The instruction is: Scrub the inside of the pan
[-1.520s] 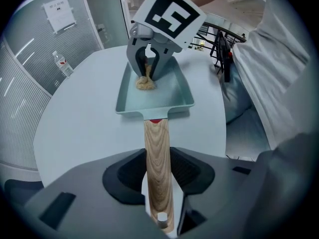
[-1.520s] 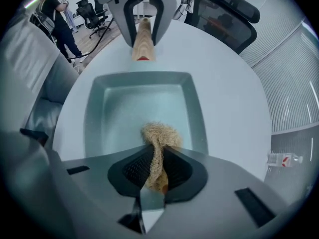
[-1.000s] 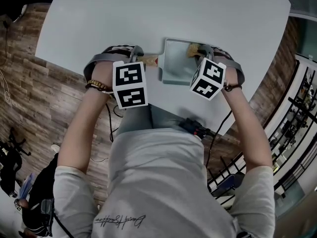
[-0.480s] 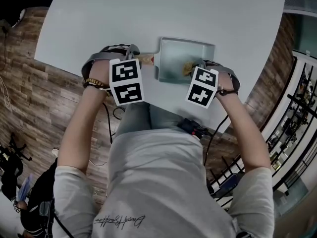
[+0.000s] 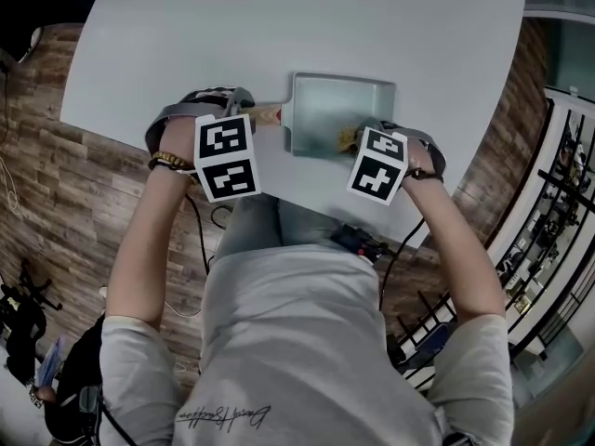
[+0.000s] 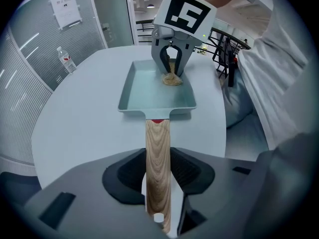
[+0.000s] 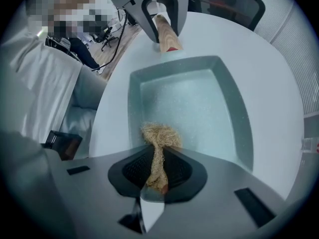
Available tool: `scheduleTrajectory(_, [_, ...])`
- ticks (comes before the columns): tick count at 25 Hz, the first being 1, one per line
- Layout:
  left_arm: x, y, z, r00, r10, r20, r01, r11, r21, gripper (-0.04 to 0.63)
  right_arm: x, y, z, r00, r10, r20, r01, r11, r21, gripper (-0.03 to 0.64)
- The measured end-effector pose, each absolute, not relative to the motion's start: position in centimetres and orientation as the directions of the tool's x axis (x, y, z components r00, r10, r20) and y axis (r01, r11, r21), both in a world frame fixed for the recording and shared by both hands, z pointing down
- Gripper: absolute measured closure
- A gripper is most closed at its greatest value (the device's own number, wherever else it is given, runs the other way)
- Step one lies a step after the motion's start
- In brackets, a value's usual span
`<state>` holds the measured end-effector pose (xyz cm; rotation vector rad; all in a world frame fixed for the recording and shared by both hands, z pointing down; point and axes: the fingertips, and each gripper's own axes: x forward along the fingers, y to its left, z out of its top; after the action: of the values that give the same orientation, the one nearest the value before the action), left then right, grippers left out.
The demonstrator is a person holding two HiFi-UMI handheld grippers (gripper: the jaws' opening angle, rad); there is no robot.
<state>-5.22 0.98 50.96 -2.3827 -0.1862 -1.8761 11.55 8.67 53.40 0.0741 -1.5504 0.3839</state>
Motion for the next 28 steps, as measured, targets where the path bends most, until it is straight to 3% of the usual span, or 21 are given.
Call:
scheduleTrajectory(19, [-5.5, 1.8, 50.8, 0.23, 0.079, 0.97, 0.22, -0.975, 0.027, 0.44, 13.8, 1.0, 53.8, 0.024, -0.049, 0.999, -0.277, 0.959, 0.053, 0.548])
scheduleTrajectory(28, [-5.3, 1.8, 50.5, 0.259, 0.079, 0.963, 0.124, -0.991, 0.048, 0.442, 14.1, -0.3, 53.5, 0.016, -0.102, 0.995, -0.196, 0.975, 0.103, 0.548])
